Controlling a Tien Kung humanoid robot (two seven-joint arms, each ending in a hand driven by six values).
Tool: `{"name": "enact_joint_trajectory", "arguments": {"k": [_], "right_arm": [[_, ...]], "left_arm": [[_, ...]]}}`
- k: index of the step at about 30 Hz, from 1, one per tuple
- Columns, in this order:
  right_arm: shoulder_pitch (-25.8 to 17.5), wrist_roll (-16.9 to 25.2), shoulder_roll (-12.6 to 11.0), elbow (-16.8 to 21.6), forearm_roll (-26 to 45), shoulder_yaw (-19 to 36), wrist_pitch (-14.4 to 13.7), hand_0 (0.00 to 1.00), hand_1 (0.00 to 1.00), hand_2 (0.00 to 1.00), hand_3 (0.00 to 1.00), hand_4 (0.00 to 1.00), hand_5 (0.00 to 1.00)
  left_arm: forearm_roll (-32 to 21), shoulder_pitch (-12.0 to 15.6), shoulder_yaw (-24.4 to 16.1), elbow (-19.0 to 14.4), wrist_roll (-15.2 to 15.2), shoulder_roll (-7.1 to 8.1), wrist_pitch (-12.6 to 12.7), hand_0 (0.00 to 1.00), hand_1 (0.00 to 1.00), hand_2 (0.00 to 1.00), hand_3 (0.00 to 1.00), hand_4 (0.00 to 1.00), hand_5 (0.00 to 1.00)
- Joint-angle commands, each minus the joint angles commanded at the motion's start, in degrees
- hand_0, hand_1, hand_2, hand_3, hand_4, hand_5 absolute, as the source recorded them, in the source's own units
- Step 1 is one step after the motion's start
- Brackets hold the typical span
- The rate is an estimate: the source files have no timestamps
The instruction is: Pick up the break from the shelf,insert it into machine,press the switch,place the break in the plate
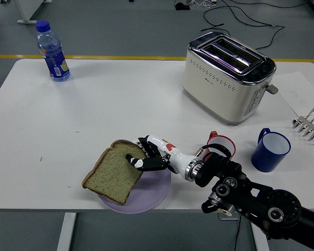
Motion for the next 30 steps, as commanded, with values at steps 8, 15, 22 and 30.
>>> {"name": "enact_joint_trajectory", "arguments": {"k": [8,15,22,30], "right_arm": [[0.2,-0.4,0.1,-0.7,-4.4,0.3,0.6,0.470,0.531,0.535,0.556,0.466,0.002],[0.2,-1.7,-0.1,-1.1,-9.4,1.2,0.8,0.487,0.546,0.545,0.569,0.478,0.002],[0.2,-3.4,-0.4,-1.2,-14.5,2.7,3.0,0.737,0.713,0.712,0.741,0.597,0.002],[0.3,-3.6,-0.6,-0.6,-16.4,3.5,4.0,0.776,0.746,0.766,0.782,0.605,0.002]], "left_arm": [[0.1,0.1,0.0,0.0,0.1,-0.04,0.0,0.657,0.592,0.590,0.599,0.328,0.942],[0.0,0.1,0.3,0.0,0.1,-0.04,0.0,0.657,0.592,0.590,0.599,0.328,0.941],[-0.1,0.3,0.5,0.0,0.0,-0.04,0.1,0.657,0.592,0.590,0.599,0.326,0.938],[-0.1,0.5,0.7,0.0,0.0,-0.03,0.1,0.657,0.592,0.590,0.599,0.327,0.939]]}}
